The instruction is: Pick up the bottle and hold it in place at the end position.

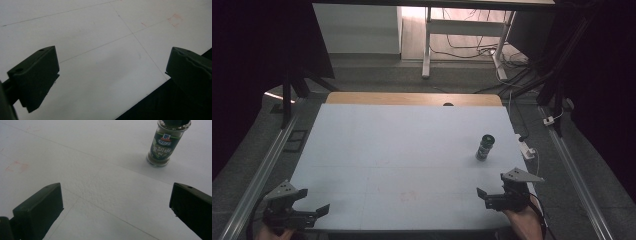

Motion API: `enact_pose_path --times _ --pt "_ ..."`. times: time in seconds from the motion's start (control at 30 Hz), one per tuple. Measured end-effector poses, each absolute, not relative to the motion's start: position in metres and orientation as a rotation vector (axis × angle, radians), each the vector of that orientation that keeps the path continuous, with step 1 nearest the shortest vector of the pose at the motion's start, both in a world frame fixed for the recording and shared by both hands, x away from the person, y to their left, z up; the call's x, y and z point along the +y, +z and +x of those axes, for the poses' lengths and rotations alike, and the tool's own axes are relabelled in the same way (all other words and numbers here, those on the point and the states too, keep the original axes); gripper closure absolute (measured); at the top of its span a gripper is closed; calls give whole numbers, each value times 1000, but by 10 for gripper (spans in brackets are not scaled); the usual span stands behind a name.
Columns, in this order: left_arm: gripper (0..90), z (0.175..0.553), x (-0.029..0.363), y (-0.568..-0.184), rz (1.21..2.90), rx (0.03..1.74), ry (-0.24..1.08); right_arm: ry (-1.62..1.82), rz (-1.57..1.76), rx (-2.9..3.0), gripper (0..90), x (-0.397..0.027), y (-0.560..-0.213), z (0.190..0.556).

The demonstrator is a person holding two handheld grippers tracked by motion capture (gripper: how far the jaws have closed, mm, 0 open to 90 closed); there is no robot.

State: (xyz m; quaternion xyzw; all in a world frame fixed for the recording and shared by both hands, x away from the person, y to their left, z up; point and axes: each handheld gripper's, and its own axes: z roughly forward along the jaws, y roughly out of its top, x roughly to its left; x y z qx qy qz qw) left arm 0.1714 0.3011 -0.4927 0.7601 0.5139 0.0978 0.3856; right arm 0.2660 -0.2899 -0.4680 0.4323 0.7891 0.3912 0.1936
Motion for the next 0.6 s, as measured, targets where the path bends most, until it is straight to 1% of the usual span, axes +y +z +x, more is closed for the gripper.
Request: enact_pose_path --times 0.6 --pt "0 174 300 -493 1951 1301 235 1122 1221 2194 0 -286 -473 290"
